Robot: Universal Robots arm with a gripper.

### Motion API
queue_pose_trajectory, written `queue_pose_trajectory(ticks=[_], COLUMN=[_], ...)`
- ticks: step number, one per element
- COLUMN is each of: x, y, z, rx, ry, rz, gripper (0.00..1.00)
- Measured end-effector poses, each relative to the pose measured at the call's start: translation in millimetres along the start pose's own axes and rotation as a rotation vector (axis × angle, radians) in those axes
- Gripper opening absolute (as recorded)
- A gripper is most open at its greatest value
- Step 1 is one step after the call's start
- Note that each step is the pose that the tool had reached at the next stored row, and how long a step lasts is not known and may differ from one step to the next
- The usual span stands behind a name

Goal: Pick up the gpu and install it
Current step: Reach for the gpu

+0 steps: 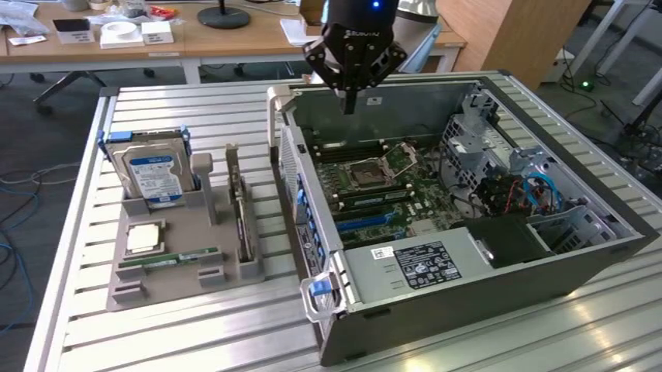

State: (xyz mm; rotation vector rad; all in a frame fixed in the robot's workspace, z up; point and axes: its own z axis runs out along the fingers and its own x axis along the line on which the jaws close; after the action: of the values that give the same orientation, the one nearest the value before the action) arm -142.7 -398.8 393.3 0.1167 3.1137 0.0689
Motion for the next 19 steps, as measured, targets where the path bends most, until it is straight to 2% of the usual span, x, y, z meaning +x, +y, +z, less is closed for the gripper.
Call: queue_pose_trajectory(ticks=[19], x=[9.2], y=[-0.7], z=[-0.3], rx=[0.0], ry=[0.0], rz=[0.0], gripper=[0.11])
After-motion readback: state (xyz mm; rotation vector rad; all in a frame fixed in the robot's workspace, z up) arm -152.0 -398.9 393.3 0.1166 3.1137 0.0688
